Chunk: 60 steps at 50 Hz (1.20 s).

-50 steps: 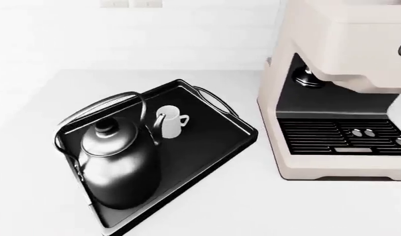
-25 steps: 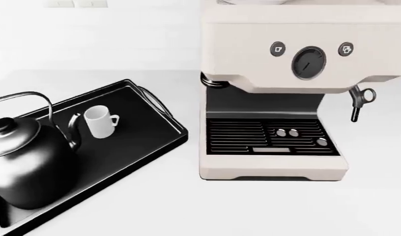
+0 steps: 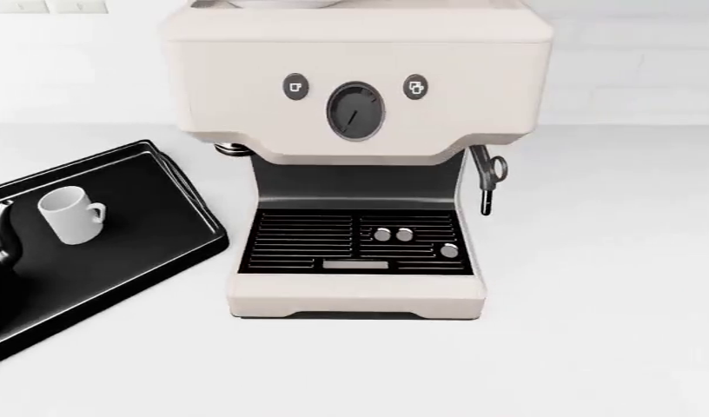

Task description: Pick the kettle from the counter and place it on the tray. Then pick the mug from the cabinet and place it on the tray. Then close the cabinet doors.

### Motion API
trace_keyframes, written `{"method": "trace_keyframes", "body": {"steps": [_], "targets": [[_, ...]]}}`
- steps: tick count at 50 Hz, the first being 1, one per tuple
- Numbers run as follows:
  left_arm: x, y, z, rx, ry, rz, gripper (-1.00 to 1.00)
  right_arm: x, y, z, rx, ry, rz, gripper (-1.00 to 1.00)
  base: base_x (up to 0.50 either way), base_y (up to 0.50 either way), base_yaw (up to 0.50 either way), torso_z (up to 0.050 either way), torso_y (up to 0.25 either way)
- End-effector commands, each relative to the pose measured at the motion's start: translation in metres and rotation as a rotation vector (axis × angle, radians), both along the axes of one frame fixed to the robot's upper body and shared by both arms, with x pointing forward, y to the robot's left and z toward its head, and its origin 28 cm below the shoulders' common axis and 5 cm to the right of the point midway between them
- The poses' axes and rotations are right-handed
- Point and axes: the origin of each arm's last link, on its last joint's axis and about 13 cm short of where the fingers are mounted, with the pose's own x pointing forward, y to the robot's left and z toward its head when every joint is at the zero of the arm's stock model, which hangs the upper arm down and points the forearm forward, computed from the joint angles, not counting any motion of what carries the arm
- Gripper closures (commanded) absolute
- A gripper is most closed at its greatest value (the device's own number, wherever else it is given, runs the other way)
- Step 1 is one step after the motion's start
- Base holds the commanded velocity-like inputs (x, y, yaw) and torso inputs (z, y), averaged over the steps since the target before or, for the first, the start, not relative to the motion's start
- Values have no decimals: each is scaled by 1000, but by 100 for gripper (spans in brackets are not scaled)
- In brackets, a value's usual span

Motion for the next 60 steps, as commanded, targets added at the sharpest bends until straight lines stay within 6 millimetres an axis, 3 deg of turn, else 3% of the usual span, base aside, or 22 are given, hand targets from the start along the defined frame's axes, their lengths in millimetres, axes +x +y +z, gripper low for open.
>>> {"method": "trace_keyframes", "body": {"steps": [1,10,18,23,33,41,46,60], "targets": [[0,1,-2,-3,4,4,-100,3,-2,2,2,3,-81,-100,0,0,0,0,0],[1,2,-3,1,4,4,-100,2,-9,18,52,89,-379,-100,0,0,0,0,0],[0,3,-3,2,3,3,-100,4,-30,53,-60,-116,-703,-100,0,0,0,0,0],[-1,5,-2,-6,2,5,-100,1,-33,80,-77,-224,-598,-100,0,0,0,0,0],[-3,7,0,-7,-4,9,-100,-7,-43,145,-56,-313,-621,-100,0,0,0,0,0],[-3,8,-1,-10,-4,9,-100,-12,-30,192,-79,-365,-534,-100,0,0,0,3,0],[-4,8,1,-12,-9,12,-100,-4,-16,217,-46,-298,-313,-100,0,0,1,6,0],[-3,8,-2,-24,-2,16,-100,32,12,250,11,-130,38,-100,0,0,0,0,0]]}}
